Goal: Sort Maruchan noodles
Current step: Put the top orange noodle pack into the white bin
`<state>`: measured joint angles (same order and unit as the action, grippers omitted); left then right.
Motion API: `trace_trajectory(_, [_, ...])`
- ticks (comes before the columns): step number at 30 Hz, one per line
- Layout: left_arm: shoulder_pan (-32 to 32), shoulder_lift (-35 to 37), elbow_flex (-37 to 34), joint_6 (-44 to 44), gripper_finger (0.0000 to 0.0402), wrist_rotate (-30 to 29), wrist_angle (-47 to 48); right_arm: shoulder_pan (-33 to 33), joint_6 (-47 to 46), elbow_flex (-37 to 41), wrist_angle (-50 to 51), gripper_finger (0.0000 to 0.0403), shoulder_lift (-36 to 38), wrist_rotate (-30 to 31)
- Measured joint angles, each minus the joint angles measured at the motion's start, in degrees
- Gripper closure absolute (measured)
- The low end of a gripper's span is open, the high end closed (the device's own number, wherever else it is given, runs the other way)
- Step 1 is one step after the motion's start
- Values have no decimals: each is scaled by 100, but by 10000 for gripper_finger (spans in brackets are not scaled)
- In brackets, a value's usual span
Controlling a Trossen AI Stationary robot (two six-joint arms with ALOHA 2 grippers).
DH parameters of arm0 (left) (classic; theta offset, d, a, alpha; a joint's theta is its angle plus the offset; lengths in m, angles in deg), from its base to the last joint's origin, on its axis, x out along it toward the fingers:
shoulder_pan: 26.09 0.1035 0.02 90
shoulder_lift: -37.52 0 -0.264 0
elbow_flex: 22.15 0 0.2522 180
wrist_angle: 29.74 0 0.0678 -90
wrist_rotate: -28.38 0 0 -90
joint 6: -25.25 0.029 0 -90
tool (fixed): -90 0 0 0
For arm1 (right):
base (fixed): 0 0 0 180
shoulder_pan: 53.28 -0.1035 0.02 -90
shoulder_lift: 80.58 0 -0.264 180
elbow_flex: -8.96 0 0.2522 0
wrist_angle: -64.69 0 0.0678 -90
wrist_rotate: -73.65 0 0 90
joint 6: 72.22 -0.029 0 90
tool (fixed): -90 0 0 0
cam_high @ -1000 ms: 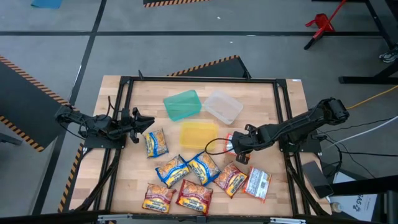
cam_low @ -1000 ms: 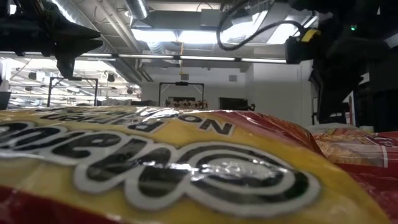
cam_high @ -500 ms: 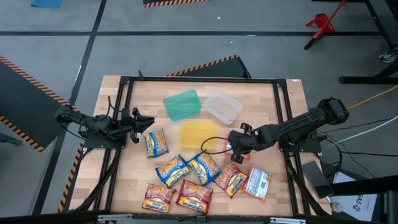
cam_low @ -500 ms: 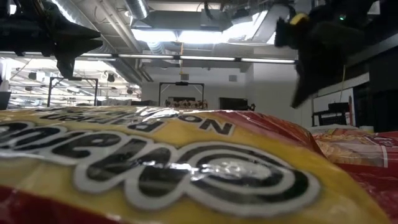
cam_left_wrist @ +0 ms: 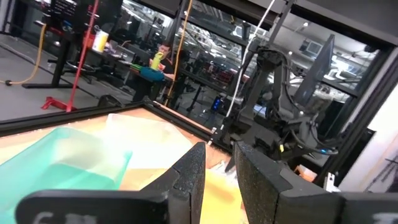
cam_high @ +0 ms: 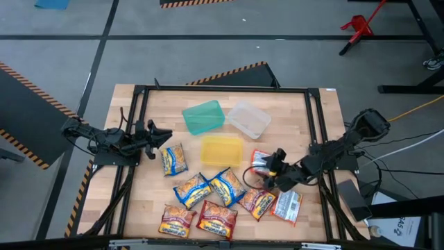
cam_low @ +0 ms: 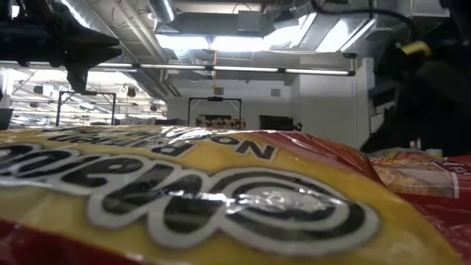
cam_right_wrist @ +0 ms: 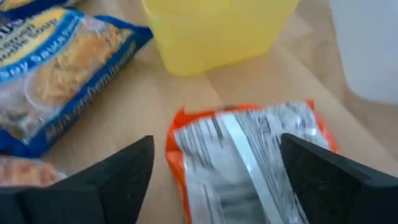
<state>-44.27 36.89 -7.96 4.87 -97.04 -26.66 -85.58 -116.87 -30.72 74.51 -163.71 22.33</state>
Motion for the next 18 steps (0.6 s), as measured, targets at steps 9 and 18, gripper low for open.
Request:
trace_trajectory(9, [0, -2, 0, -2, 319, -347, 14, 1, 53, 841, -490, 87, 35, 361])
trace_trajectory(18, [0, -1, 1, -8, 319, -608, 138, 1, 68, 1028, -445, 237, 38, 543])
